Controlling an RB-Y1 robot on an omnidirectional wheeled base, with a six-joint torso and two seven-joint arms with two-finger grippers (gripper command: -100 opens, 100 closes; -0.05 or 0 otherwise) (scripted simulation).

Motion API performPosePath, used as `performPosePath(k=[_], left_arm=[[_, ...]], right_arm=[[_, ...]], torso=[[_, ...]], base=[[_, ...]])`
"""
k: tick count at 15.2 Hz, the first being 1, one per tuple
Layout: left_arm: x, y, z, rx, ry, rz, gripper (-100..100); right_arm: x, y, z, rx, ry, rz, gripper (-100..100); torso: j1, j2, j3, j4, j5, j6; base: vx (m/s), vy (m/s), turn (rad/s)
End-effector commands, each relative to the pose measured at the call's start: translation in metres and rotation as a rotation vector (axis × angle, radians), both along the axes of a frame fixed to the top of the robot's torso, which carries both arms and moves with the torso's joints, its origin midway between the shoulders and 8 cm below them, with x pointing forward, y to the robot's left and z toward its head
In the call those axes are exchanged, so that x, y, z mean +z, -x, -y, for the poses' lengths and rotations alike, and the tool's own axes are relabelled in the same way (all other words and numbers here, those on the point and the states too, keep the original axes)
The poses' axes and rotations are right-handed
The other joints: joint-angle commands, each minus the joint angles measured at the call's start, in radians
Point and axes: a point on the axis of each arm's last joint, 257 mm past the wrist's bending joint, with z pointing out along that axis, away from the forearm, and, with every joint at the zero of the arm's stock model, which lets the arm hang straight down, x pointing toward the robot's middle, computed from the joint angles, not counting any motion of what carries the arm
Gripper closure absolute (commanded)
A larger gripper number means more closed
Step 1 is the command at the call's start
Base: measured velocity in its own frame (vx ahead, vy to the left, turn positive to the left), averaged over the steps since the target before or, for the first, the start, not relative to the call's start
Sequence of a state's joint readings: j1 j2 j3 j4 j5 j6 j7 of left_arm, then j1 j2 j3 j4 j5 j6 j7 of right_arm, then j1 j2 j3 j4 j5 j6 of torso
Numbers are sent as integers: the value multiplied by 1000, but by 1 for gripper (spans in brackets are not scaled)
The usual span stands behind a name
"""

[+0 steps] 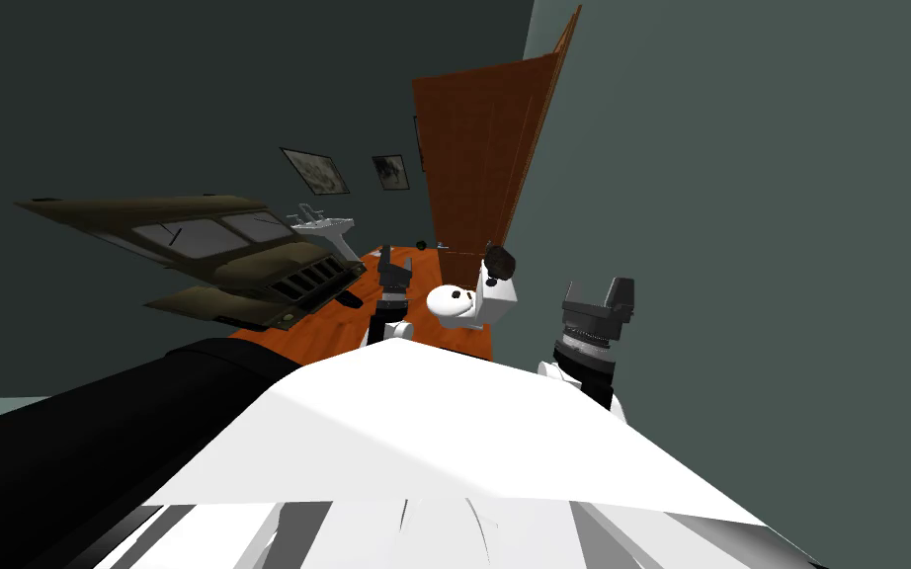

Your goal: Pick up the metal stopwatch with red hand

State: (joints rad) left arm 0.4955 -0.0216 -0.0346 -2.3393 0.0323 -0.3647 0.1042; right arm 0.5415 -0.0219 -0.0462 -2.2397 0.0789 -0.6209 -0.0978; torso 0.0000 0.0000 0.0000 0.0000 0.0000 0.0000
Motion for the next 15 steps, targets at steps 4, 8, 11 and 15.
performPosePath(k=[4, 8, 11, 15], left_arm=[[0, 0, 0, 0, 0, 0, 0], [0, 0, 0, 0, 0, 0, 0], [0, 0, 0, 0, 0, 0, 0], [0, 0, 0, 0, 0, 0, 0]], right_arm=[[-10, -10, -3, 80, -2, -43, -100], [-28, -28, 0, 175, -85, -113, -100], [-41, -39, 3, 225, -153, -157, -100], [-56, -51, 7, 278, -240, -206, -100]], torso=[[0, -1, -1, 0, 0, 0], [1, -3, -2, -1, 0, 0], [1, -3, -2, -1, 0, 0], [1, -4, -2, -1, 0, 0]], base=[[14, 6, -7], [40, 17, -16], [40, 13, -13], [43, 13, -17]])
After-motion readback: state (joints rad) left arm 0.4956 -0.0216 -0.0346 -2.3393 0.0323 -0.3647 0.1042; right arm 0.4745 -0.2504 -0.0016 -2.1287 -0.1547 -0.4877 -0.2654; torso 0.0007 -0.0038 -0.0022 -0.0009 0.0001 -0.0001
